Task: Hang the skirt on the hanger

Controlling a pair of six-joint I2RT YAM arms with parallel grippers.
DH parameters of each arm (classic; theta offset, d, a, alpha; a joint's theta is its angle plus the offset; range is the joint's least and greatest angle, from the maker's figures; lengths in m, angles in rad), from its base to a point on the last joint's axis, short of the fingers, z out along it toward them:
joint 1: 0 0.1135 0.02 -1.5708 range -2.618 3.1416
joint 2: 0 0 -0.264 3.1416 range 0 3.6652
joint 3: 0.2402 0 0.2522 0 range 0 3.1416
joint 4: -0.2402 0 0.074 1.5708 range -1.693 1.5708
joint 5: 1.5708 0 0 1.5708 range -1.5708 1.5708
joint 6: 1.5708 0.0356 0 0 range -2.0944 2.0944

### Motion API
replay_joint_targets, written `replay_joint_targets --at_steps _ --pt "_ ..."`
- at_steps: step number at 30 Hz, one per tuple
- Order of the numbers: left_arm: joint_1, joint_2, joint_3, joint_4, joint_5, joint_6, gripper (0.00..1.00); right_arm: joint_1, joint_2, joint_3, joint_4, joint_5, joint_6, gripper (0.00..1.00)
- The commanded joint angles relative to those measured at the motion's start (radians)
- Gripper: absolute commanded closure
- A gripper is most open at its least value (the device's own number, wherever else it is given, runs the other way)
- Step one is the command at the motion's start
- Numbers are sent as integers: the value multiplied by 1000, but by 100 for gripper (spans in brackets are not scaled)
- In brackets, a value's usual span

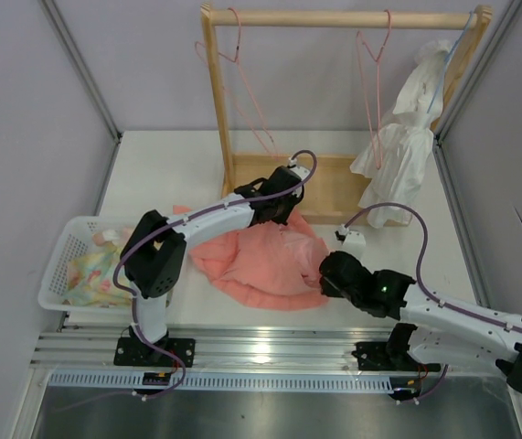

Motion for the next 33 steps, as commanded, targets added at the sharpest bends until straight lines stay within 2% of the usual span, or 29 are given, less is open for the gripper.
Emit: replay_joint_targets --at_steps 1,4,8,12,15,21,23,25,26,30,31,33 --pt "-2 -29 48 -38 -58 24 100 -53 -52 79 -37 56 -34 100" --pt "-1 -112 44 -41 -76 19 100 -157 -77 140 -59 43 -96 100" --pt "11 -257 25 -29 -81 -4 100 -419 -66 278 -44 -64 -236 100" --pt "36 -356 -34 32 -49 -47 100 -590 -5 402 -2 -138 -307 100" --pt "65 -432 -63 69 -38 -81 100 -662 61 467 21 -187 -330 100" --pt "134 -523 -110 98 -20 -94 100 -679 124 558 29 -211 -348 100" --pt "137 -537 -132 78 -9 -96 100 -678 104 530 18 -214 -347 100" --pt "139 -563 -217 80 8 -122 100 -673 74 480 12 -233 -338 100" --pt "139 -613 -248 106 9 -133 100 -668 31 411 12 -244 -310 100" --pt "137 -739 -506 165 49 -273 100 -619 -104 185 15 -257 -203 100" --pt "136 -764 -637 185 63 -309 100 -612 -129 138 21 -265 -177 100" --pt "134 -840 -724 259 82 -416 100 -584 -199 -5 39 -277 -95 100"
